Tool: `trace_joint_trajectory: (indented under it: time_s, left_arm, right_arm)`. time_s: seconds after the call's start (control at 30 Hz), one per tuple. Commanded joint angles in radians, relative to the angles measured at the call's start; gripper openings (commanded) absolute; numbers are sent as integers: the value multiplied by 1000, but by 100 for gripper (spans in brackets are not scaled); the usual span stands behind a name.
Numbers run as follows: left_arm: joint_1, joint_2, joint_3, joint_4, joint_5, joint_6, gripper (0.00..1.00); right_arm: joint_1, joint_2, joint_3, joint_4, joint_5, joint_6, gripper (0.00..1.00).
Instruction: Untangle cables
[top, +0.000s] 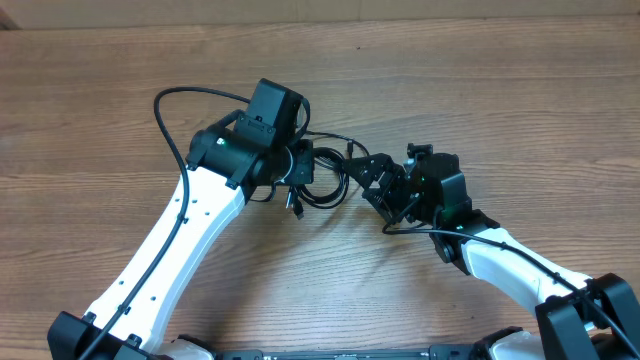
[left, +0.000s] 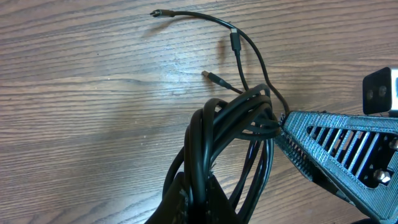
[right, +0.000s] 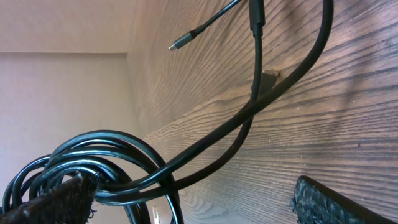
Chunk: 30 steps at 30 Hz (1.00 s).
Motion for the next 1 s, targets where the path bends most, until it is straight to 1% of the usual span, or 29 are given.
trace_joint_trajectory:
  time_s: [0.0, 0.07, 0.2, 0.37, 0.43, 0.53, 0.63, 0.77, 0.9, 0.97]
  left_arm:
    - [0, -24, 19, 5, 19, -11, 4]
    - [0, -24, 19, 5, 19, -11, 4]
    - [0, -24, 19, 5, 19, -11, 4]
    - [0, -24, 19, 5, 19, -11, 4]
    - [0, -24, 19, 5, 19, -11, 4]
    - [0, -24, 19, 5, 18, -10, 4]
    - [0, -24, 19, 5, 18, -2, 4]
    - [0, -24, 19, 5, 18, 27, 4]
    - [0, -25, 19, 3, 18, 67, 4]
    - [0, -25, 19, 0, 15, 90, 4]
  right_arm:
    - [4, 6, 7, 31, 50, -8, 100]
    - [4, 6, 8, 58, 58, -8, 100]
    - [4, 6, 8, 59, 59, -13, 100]
    - [4, 4, 47, 47, 7, -107, 100]
    - [4, -3, 122, -63, -1, -120, 100]
    - [4, -11, 247, -256, 0, -220, 100]
    - [4, -11, 358, -447, 0, -237, 100]
    - [4, -11, 419, -557, 0, -232, 100]
    - [3, -11, 428, -607, 0, -177, 100]
    - [3, -11, 428, -616, 0, -172, 100]
